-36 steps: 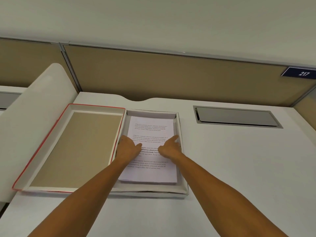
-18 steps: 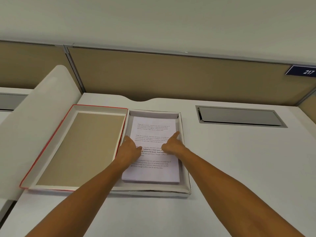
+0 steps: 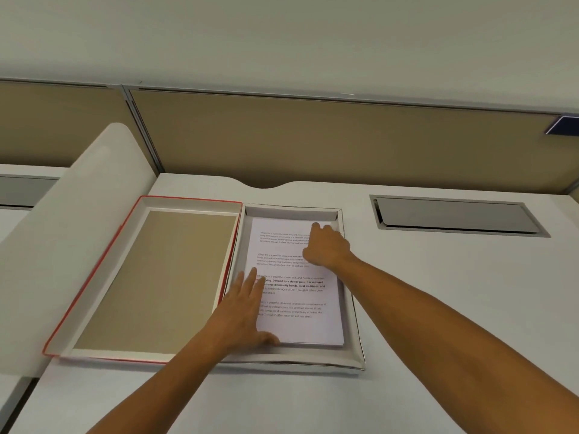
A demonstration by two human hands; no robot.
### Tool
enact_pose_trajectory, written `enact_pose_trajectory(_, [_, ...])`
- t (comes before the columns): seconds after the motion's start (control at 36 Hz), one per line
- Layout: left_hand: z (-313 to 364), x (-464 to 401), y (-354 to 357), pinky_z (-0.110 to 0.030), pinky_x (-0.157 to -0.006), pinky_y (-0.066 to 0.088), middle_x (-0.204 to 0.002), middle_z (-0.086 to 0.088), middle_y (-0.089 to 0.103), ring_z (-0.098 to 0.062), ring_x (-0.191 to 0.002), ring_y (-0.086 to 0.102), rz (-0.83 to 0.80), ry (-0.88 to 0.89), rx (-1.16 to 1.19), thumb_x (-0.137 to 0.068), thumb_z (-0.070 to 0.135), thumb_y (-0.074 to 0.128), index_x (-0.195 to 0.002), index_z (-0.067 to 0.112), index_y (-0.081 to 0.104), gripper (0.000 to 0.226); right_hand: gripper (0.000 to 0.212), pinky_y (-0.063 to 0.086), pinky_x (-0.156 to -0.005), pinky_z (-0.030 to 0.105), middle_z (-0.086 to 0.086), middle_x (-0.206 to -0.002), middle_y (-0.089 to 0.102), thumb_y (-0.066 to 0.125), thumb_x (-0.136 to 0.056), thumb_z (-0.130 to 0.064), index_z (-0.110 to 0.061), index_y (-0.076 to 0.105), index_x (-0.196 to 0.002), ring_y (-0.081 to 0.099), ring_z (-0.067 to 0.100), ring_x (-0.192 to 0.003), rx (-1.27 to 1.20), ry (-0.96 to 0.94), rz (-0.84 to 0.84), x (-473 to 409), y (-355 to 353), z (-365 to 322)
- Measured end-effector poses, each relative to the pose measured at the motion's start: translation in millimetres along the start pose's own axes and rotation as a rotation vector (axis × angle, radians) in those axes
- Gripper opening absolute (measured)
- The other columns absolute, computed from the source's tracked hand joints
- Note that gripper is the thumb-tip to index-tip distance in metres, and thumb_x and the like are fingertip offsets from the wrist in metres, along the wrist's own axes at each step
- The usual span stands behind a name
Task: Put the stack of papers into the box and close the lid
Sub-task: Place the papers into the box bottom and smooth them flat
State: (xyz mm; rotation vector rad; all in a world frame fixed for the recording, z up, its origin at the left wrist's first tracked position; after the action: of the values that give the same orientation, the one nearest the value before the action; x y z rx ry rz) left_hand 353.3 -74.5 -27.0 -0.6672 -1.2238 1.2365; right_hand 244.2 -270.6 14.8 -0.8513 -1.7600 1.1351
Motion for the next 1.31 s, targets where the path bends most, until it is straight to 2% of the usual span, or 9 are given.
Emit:
enact_pose_trajectory(0.08, [-1.5,1.5,9.7,-0.048,-0.121,-0.002,-0.158,0.001,-0.032,-0.027,-0.147,-0.026,-0.014,0.064,-0.099,-0.068,0.078,0.061,-0.151,0.023,-0.020,0.128,0.058,0.051,-0.095,0.046,0.017,-0.140,0.048,0.057,-0.090,-0.028,-0.010,0.040,-0.142,0.050,0.037,-0.125,-0.007,-0.099,-0.024,-14.8,0.2,-10.3])
enact_pose_trajectory(0.19, [-2.4,1.9,16.9,-0.045,-0.120,-0.008,-0.156,-0.002,-0.035,-0.027,-0.145,-0.030,-0.016,0.119,-0.165,-0.075,0.070,0.061,-0.150,0.020,-0.024,0.123,0.050,0.049,-0.100,0.046,0.018,-0.141,0.050,0.053,-0.097,-0.031,-0.006,0.044,-0.139,0.050,0.036,-0.127,-0.019,-0.216,-0.046,-35.2,0.4,-23.6])
enact_pose_trajectory(0.36, [-2.5,1.6,15.0,-0.041,-0.120,-0.010,-0.155,0.000,-0.035,-0.022,-0.145,-0.029,0.020,0.168,-0.187,-0.076,0.067,0.062,-0.150,0.020,-0.023,0.122,0.054,0.046,-0.104,0.046,0.016,-0.143,0.051,0.052,-0.097,-0.036,-0.004,0.045,-0.141,0.049,0.034,-0.129,0.019,-0.257,-0.050,-61.0,0.2,-32.7])
enact_pose_trajectory(0.53, [-4.3,-0.6,16.5,-0.043,-0.123,-0.005,-0.157,0.001,-0.031,-0.019,-0.147,-0.025,0.044,0.217,-0.194,-0.078,0.068,0.055,-0.150,0.021,-0.023,0.116,0.066,0.046,-0.103,0.045,0.016,-0.145,0.051,0.052,-0.094,-0.051,-0.006,0.042,-0.142,0.051,0.034,-0.129,0.101,-0.302,-0.094,-79.5,12.7,-37.6])
enact_pose_trajectory(0.64, [-6.5,-1.8,17.1,-0.042,-0.123,-0.005,-0.160,0.001,-0.027,-0.018,-0.148,-0.022,0.070,0.243,-0.198,-0.076,0.070,0.049,-0.151,0.021,-0.021,0.114,0.074,0.041,-0.109,0.045,0.017,-0.149,0.045,0.050,-0.093,-0.057,-0.005,0.040,-0.145,0.046,0.034,-0.134,0.111,-0.323,-0.129,-90.3,19.5,-41.7])
enact_pose_trajectory(0.69, [-7.5,-1.9,16.6,-0.042,-0.124,-0.001,-0.162,0.000,-0.021,-0.017,-0.150,-0.018,0.085,0.255,-0.189,-0.075,0.070,0.046,-0.152,0.020,-0.018,0.112,0.074,0.040,-0.109,0.044,0.018,-0.148,0.045,0.048,-0.093,-0.059,-0.006,0.042,-0.144,0.045,0.034,-0.134,0.096,-0.324,-0.130,-94.9,21.5,-43.7])
enact_pose_trajectory(0.78, [-8.7,-1.0,14.9,-0.041,-0.124,0.004,-0.164,-0.001,-0.007,-0.018,-0.152,-0.004,0.119,0.260,-0.155,-0.073,0.070,0.046,-0.155,0.017,-0.003,0.109,0.074,0.040,-0.107,0.043,0.018,-0.144,0.048,0.049,-0.092,-0.061,-0.006,0.047,-0.142,0.047,0.034,-0.131,0.099,-0.339,-0.121,-97.6,24.8,-45.8])
enact_pose_trajectory(1.0, [-8.6,-0.7,11.4,-0.045,-0.122,0.018,-0.163,-0.006,0.013,-0.021,-0.151,0.013,0.143,0.258,-0.145,-0.072,0.069,0.049,-0.154,0.010,0.018,0.106,0.072,0.041,-0.105,0.043,0.015,-0.141,0.049,0.048,-0.091,-0.063,-0.008,0.052,-0.136,0.047,0.033,-0.129,0.099,-0.329,-0.125,-100.9,28.2,-43.8])
enact_pose_trajectory(1.31, [-11.5,-2.4,14.8,-0.041,-0.124,0.007,-0.165,-0.003,0.000,-0.017,-0.152,0.001,0.129,0.241,-0.184,-0.074,0.073,0.040,-0.155,0.013,0.002,0.108,0.084,0.039,-0.110,0.045,0.014,-0.149,0.043,0.045,-0.090,-0.069,-0.006,0.042,-0.145,0.041,0.033,-0.136,0.143,-0.327,-0.100,-98.2,31.4,-47.4])
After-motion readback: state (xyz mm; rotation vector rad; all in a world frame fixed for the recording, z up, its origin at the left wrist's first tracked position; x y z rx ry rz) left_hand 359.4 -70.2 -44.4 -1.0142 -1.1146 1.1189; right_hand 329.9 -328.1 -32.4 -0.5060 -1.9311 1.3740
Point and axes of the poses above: each hand's wrist, its own x-axis away from the middle knuckle, its own y-axis out of the palm, z = x × y, the point moved 7 cm from there along -x, towards the middle knuckle
